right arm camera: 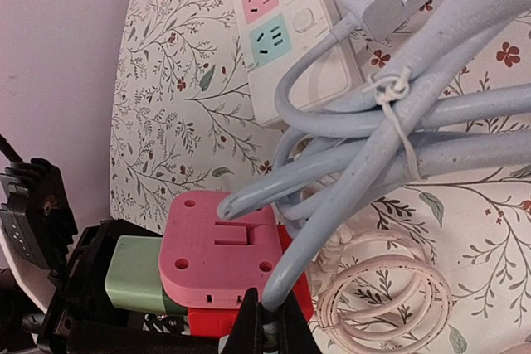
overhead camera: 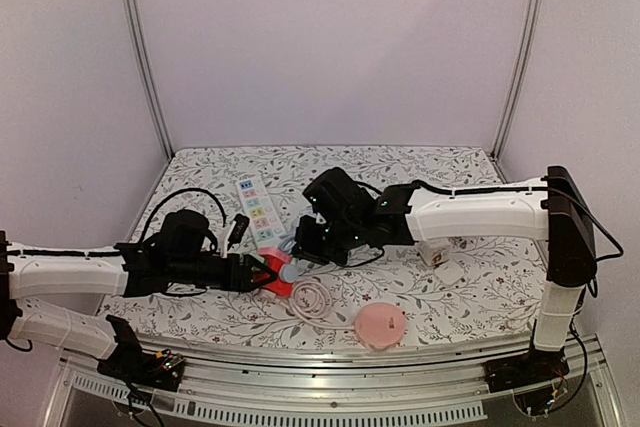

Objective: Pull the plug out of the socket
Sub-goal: Remove the plug from the socket, then place the plug at the center of the board.

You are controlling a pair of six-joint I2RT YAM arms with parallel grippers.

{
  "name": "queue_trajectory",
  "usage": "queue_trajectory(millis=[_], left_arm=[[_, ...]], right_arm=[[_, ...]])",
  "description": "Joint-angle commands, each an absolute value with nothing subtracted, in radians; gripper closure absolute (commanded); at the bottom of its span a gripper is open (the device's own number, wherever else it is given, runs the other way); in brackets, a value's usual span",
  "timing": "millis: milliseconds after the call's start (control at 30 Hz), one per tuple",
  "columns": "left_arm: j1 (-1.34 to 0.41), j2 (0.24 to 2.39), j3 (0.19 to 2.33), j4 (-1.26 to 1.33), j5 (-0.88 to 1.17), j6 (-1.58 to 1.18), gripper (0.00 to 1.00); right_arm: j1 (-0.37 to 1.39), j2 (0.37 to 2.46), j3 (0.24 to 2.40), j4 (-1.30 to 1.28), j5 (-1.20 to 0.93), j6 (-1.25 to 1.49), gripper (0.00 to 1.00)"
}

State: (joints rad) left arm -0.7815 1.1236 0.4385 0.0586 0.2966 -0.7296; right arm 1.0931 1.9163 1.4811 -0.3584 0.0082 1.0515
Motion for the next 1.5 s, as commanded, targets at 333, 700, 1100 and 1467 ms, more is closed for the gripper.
queue_trajectory(millis=[333, 700, 1100, 1467], left_arm=[[-0.788, 1.087, 0.459, -0.015, 0.316, -0.664, 0.69], [-0.754, 1.154, 0.450, -0.082, 0.122, -0.834, 0.72], [-0.749, 1.188, 0.456, -0.031, 0.160, -0.837, 0.72], [-0.743, 1.146, 0.448, -0.021, 0.171, -0.851, 0.72]], right_arm=[[1.030, 1.892, 1.542, -0.475, 0.147, 0.980, 1.00], [1.032, 1.866, 1.524, -0.479, 0.143, 0.983, 1.00], [1.038, 1.850, 1.486, -0.463, 0.142, 1.002, 1.00], [1.026, 1.828, 1.463, -0.477, 0.174, 0.984, 1.00]])
